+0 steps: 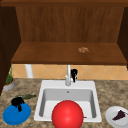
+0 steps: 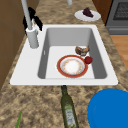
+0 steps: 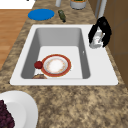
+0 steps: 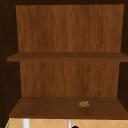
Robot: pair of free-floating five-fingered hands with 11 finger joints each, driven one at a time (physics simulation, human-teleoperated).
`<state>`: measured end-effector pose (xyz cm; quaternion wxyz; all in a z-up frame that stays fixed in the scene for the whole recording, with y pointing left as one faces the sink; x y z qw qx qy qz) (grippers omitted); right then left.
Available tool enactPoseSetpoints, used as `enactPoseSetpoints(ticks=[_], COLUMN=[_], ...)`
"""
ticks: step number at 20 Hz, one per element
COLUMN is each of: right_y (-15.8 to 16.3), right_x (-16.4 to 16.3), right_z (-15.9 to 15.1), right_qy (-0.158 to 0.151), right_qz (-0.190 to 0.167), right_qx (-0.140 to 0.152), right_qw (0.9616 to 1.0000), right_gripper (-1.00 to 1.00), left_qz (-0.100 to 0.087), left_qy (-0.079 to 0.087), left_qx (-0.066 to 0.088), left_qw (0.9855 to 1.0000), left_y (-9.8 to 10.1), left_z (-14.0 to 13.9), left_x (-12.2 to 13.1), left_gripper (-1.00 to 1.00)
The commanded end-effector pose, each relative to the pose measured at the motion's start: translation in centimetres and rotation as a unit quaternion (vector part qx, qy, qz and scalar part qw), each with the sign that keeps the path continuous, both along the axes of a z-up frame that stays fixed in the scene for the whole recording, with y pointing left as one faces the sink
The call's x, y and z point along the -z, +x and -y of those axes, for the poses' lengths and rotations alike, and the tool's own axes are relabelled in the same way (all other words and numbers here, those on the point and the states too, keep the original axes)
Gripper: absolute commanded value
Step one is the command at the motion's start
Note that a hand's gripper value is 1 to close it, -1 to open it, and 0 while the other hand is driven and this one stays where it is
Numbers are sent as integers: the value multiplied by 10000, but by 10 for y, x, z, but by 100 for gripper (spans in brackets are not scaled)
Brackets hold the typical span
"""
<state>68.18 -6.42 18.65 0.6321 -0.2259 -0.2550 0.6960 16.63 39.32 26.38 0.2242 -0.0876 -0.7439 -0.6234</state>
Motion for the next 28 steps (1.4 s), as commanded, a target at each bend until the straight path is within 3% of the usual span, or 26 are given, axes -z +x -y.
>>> enactPoseSetpoints(ticks=[1, 4, 8, 10, 11, 15, 17, 19, 22, 28], right_y=[-19, -28, -22, -24, -22, -15, -14, -15, -13, -11], right_x=[-4, -1, -4, -1, 2, 3, -27, -30, -15, -6], right_z=[-13, -13, 0, 10, 7, 0, 14, 6, -13, -17], right_qy=[294, 101, 220, 254, 119, 106, 147, 29, -410, -657], right_qz=[-135, 343, 498, 774, 818, 570, 628, 737, 810, 850], right_qx=[-1, -51, 37, 100, 96, 294, 230, 171, -15, 153], right_qw=[9995, 9993, 9985, 9966, 9965, 9979, 9977, 9971, 9959, 9941], right_gripper=[100, 100, 100, 100, 100, 100, 100, 100, 100, 100], left_qz=[0, 0, 0, 0, 0, 0, 0, 0, 0, 0], left_qy=[0, 0, 0, 0, 0, 0, 0, 0, 0, 0], left_qx=[0, 0, 0, 0, 0, 0, 0, 0, 0, 0], left_qw=[10000, 10000, 10000, 10000, 10000, 10000, 10000, 10000, 10000, 10000], left_y=[0, 0, 0, 0, 0, 0, 0, 0, 0, 0], left_z=[0, 0, 0, 0, 0, 0, 0, 0, 0, 0], left_x=[0, 0, 0, 0, 0, 0, 0, 0, 0, 0], left_gripper=[0, 0, 0, 0, 0, 0, 0, 0, 0, 0])
